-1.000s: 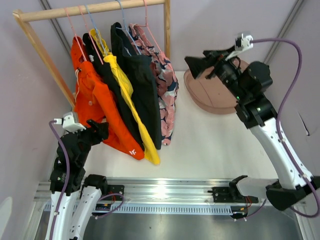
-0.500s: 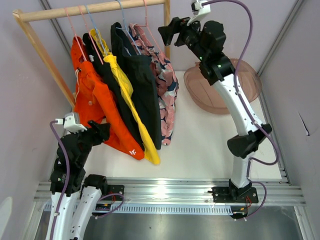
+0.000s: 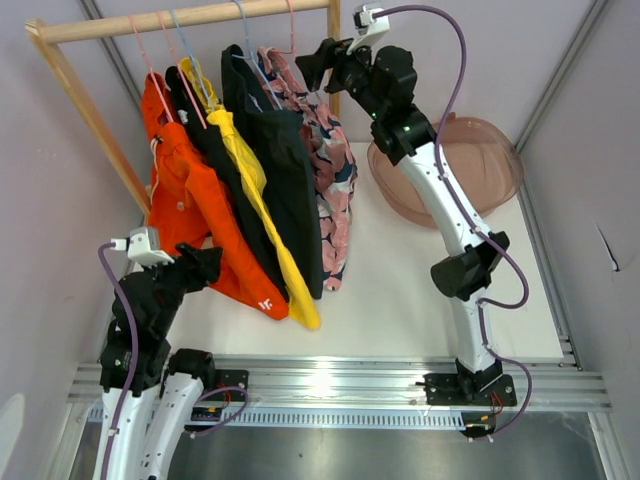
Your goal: Remove the shorts from the hanger
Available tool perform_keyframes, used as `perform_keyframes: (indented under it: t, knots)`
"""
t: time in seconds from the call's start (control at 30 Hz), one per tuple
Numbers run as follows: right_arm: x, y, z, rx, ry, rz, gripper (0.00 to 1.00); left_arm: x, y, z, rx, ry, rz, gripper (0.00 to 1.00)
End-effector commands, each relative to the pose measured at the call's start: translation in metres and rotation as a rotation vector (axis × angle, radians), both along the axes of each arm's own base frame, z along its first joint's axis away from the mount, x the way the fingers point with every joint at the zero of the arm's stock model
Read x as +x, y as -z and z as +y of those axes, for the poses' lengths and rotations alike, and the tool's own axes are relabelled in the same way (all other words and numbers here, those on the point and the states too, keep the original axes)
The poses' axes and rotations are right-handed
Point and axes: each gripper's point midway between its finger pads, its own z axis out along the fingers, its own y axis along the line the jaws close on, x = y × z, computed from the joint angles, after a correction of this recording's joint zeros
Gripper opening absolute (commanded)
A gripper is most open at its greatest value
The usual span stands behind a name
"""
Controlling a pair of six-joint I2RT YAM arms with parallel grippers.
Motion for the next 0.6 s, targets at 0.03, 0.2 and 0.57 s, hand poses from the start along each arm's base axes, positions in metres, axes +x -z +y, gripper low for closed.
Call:
perform_keyframes:
  t: [0.03,0.2,0.57]
  knots:
    - [-0.01,-0.019,0.017,0.053,-0.043,-0.068,0.72,0.0,-0.01,-0.002,0.003,0.016,-0.046,0.72]
    - [-0.001,-0.003,0.023,0.033,-0.039,-0.037,0.69,0.0,-0.01,-0.002,0.003,0.019,-0.046,0.72]
    - [0.014,0.022,0.023,-0.013,-0.018,-0.004,0.5,-0.001,-0.01,-0.003,0.003,0.02,-0.048,0.72]
